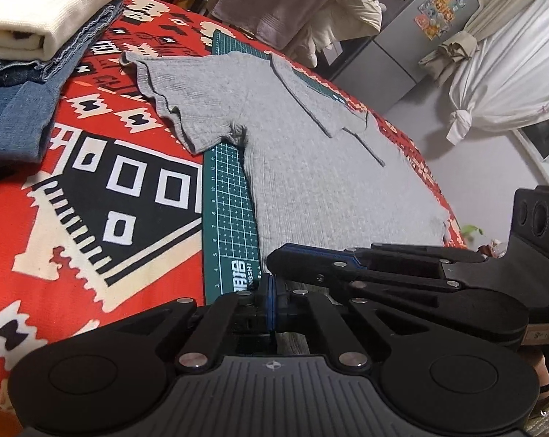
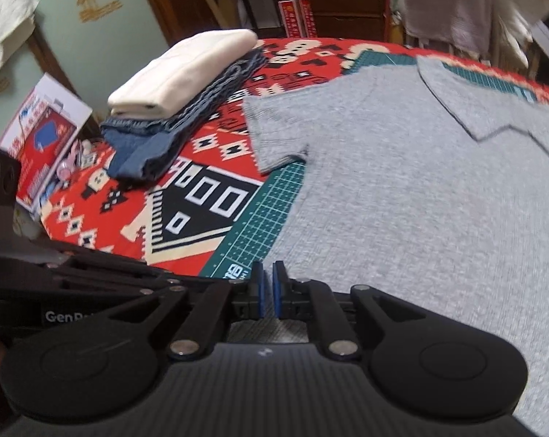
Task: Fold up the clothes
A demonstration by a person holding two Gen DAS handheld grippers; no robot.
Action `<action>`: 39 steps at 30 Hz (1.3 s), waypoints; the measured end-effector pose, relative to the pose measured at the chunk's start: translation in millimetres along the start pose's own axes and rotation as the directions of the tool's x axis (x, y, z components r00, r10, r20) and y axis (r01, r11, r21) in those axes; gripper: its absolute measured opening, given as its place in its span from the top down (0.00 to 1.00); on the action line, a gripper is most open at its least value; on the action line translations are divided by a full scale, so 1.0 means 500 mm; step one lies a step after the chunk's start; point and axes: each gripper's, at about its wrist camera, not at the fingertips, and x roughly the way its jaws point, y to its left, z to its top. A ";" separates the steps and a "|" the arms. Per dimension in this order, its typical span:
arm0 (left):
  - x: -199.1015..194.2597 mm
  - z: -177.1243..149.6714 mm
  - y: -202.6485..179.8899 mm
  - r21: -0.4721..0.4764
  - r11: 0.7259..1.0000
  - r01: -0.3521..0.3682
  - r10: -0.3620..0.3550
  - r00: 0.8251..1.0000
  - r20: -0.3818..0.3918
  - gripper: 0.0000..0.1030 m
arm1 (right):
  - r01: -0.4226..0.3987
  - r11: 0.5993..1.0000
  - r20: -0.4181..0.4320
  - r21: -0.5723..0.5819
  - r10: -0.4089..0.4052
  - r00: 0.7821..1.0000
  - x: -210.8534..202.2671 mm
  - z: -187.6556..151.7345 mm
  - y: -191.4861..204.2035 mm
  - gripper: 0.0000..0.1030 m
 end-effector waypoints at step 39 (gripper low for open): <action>-0.034 -0.046 0.005 -0.058 0.998 -0.015 0.010 0.996 -0.092 0.99 | -0.003 1.000 -0.040 -0.031 0.002 0.999 -0.053 -0.023 0.024 0.91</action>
